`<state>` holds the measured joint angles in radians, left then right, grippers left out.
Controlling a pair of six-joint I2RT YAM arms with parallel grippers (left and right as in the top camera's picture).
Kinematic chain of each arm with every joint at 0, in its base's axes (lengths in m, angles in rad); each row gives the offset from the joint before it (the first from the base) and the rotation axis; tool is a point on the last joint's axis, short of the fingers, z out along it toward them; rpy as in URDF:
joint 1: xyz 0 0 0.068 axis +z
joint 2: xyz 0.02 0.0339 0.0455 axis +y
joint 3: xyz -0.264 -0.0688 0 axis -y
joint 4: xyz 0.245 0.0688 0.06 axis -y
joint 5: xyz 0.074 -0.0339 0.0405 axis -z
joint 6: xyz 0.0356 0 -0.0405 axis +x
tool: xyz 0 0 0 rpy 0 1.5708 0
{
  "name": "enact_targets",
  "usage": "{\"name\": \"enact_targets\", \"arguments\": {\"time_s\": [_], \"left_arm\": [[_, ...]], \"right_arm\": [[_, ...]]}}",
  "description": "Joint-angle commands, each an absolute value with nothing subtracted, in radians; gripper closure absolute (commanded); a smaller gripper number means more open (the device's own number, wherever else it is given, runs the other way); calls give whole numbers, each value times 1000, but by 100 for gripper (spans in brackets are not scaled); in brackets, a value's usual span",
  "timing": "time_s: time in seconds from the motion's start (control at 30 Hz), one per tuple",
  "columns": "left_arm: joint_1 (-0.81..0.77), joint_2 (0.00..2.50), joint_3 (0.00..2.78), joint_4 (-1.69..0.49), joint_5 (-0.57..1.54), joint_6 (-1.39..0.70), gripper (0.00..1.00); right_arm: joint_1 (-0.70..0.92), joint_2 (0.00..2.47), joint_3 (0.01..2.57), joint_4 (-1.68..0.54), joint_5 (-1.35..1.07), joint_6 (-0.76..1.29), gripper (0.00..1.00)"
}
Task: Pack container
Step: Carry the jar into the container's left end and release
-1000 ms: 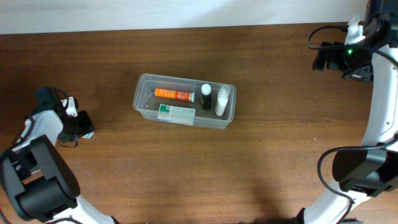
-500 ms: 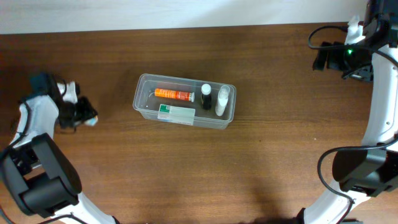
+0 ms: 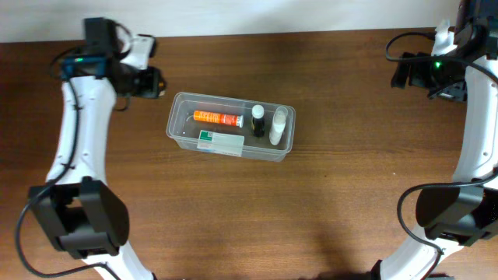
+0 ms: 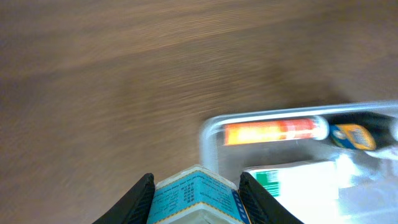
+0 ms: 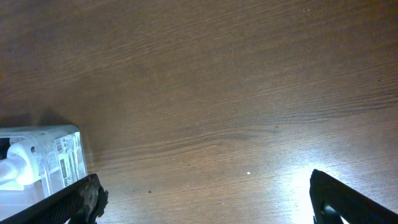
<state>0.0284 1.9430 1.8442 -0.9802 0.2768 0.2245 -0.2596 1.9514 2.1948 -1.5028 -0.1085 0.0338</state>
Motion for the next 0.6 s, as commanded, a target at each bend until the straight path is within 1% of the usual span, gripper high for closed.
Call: {"name": "enact_targets", "arguments": {"time_s": [0.0,0.1,0.23,0.33,0.57], "left_arm": [[-69,1953,1864,-1000,216,279,66],[-146,1984,1863,-1040,154,278,66],[-207,2036,1863,-1062,65,274,66],[-213,2070,1862,-1066,25,247,66],[-196,2151,1862,-1090,25,240,66]], "right_arm": [[-263,1944,2210,-1503,-100,38,2],[-263,1944,2210,-1503,-99,38,2],[-263,1944,2210,-1503,-99,38,2],[-263,1944,2210,-1503,-100,38,2],[-263,1944,2210,-1503,-100,38,2]]}}
